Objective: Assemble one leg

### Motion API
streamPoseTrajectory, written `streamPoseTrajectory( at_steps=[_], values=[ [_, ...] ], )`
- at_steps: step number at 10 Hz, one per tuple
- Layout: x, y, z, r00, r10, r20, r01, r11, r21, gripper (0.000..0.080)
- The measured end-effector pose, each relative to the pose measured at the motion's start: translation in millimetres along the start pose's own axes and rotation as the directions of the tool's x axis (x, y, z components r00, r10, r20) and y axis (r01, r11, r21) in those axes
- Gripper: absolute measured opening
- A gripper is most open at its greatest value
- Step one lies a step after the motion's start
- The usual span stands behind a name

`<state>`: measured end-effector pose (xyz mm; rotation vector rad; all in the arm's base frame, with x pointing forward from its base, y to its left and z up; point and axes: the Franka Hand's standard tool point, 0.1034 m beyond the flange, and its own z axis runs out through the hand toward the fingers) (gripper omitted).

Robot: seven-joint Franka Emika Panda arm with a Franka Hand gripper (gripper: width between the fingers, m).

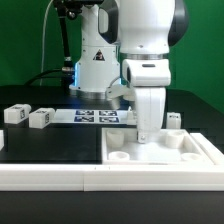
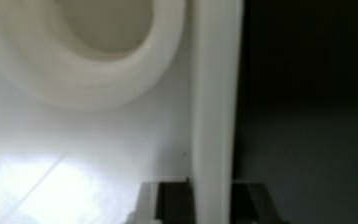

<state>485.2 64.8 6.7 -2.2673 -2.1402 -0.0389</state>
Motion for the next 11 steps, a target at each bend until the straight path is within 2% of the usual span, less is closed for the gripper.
streamPoseTrajectory(
  at_steps=[1,2,3,4,5,6,7,8,11],
  values=[
    [-3.1,-0.2,0.4,1.0,0.003,0.002,-0.003,1.0,0.001,0.0052],
    [-3.1,-0.2,0.4,1.0,0.004,0.002,-0.004,1.0,0.001,0.0125],
    [-3.2,-0.1,0.4,1.0,0.004,0.002,-0.004,1.0,0.001,0.0125],
    [-3.4,-0.1,0.4,1.0,0.004,0.002,-0.004,1.0,0.001,0.0261],
    [-3.4,-0.1,0.4,1.0,0.004,0.002,-0.004,1.0,0.001,0.0445],
    [-3.4,-0.1,0.4,1.0,0.004,0.002,-0.004,1.0,0.001,0.0571],
    [-3.4,-0.1,0.4,1.0,0.004,0.002,-0.004,1.0,0.001,0.0571],
    [-3.4,-0.1,0.4,1.0,0.004,0.002,-0.004,1.0,0.001,0.0633],
    [-3.5,-0.1,0.4,1.0,0.004,0.002,-0.004,1.0,0.001,0.0649]
  ],
)
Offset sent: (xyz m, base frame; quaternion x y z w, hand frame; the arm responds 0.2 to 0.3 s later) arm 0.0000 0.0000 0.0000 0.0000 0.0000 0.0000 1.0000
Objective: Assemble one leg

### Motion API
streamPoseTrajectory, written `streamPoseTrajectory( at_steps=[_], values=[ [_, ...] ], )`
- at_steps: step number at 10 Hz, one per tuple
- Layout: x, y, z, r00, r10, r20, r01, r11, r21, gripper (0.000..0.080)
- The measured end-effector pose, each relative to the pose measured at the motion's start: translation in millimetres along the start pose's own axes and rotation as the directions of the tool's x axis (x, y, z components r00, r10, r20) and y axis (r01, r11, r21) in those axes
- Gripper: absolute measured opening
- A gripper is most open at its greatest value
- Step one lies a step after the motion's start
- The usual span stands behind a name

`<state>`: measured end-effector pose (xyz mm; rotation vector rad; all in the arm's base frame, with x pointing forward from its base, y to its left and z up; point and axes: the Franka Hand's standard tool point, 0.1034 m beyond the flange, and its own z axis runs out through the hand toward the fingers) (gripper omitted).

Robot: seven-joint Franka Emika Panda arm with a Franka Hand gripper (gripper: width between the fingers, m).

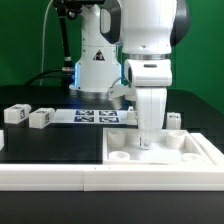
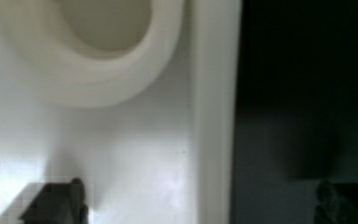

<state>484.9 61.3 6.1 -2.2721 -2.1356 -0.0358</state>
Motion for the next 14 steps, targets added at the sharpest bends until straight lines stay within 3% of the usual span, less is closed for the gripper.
streamPoseTrajectory(
  at_steps=[2,6,7,10,12,13,14],
  values=[
    [0.7,-0.9,-2.7,1.0,0.018,0.001,-0.018,1.0,-0.003,0.0649],
    [12.0,-21.8,-46.4,0.991,0.13,0.016,-0.129,0.991,-0.04,0.0649],
    [13.7,-28.3,-51.3,0.982,0.188,0.025,-0.187,0.982,-0.031,0.0649],
    [13.3,-28.7,-49.8,0.974,0.224,0.024,-0.223,0.974,-0.028,0.0649],
    [13.5,-29.0,-49.5,0.936,0.351,0.02,-0.35,0.936,-0.03,0.0649],
    [17.0,-31.3,-49.1,0.85,0.527,-0.018,-0.527,0.849,-0.044,0.0649],
    [24.6,-40.7,-45.4,0.733,0.678,-0.055,-0.68,0.732,-0.042,0.0649]
  ],
)
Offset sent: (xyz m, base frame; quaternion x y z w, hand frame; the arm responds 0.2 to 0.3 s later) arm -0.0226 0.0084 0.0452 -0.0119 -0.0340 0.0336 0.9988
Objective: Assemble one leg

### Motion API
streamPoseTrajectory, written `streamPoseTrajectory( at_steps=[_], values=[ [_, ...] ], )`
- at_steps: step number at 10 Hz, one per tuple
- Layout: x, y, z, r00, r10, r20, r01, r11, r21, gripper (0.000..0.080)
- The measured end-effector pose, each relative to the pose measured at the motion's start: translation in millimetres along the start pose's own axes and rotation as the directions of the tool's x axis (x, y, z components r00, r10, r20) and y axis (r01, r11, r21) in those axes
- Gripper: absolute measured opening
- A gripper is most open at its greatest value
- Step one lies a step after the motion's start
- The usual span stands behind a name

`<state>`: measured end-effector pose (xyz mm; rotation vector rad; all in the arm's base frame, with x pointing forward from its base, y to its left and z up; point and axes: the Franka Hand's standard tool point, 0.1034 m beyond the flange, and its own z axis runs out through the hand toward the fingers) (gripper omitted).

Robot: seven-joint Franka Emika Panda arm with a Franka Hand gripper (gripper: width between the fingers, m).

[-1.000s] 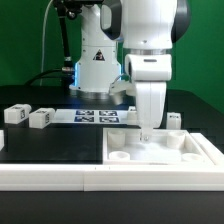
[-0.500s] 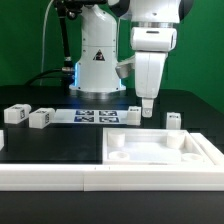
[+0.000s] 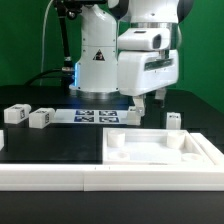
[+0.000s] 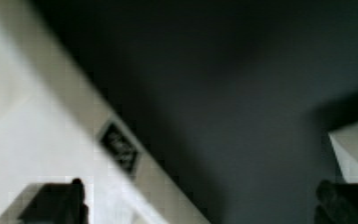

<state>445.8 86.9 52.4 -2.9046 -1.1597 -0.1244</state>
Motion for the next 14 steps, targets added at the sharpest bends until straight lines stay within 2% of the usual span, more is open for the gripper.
streamPoseTrajectory(
  at_steps=[1,2,3,4,8,10,11,14],
  values=[
    [3.0,-12.5,2.5,0.985,0.171,-0.03,-0.171,0.985,0.002,0.0649],
    [6.3,-21.4,5.7,0.973,0.228,-0.028,-0.228,0.974,0.011,0.0649],
    [9.2,-25.6,7.2,0.933,0.359,-0.026,-0.359,0.933,0.023,0.0649],
    [10.9,-27.2,8.5,0.881,0.473,-0.022,-0.473,0.881,0.034,0.0649],
    [11.5,-28.7,8.8,0.759,0.651,-0.012,-0.65,0.758,0.048,0.0649],
    [15.2,-42.6,12.2,0.586,0.811,-0.004,-0.809,0.585,0.061,0.0649],
    [18.5,-48.1,12.4,0.537,0.843,0.002,-0.842,0.536,0.065,0.0649],
    [18.0,-49.9,13.2,0.547,0.837,0.021,-0.836,0.545,0.06,0.0649]
  ],
)
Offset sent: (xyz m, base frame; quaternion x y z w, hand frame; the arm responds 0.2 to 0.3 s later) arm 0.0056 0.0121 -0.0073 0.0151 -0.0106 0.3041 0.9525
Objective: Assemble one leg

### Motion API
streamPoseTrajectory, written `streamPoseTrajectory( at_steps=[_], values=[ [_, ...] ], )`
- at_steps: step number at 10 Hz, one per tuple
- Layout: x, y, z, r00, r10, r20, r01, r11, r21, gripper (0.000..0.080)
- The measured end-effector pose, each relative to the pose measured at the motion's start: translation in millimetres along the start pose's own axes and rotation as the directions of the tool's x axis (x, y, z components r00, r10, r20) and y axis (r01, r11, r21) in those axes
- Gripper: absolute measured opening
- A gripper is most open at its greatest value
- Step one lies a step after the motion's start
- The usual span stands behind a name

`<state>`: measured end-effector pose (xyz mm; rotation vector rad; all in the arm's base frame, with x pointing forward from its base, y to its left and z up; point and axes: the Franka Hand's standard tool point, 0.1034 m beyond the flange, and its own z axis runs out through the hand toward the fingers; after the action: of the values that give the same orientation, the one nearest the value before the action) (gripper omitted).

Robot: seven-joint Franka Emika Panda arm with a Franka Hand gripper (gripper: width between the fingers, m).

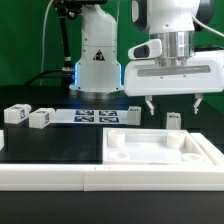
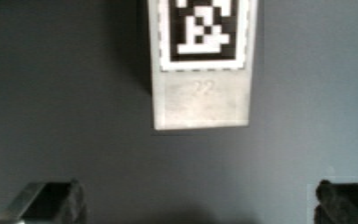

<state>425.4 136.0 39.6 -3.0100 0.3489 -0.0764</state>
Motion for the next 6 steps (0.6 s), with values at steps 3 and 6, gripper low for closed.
streamPoseTrajectory(
  at_steps=[3,6],
  values=[
    [-8.1,-2.5,2.5,0.987,-0.056,0.15,0.061,0.998,-0.026,0.0649],
    [-11.5,-2.1,0.3,0.942,-0.075,0.328,0.091,0.995,-0.033,0.0649]
  ],
)
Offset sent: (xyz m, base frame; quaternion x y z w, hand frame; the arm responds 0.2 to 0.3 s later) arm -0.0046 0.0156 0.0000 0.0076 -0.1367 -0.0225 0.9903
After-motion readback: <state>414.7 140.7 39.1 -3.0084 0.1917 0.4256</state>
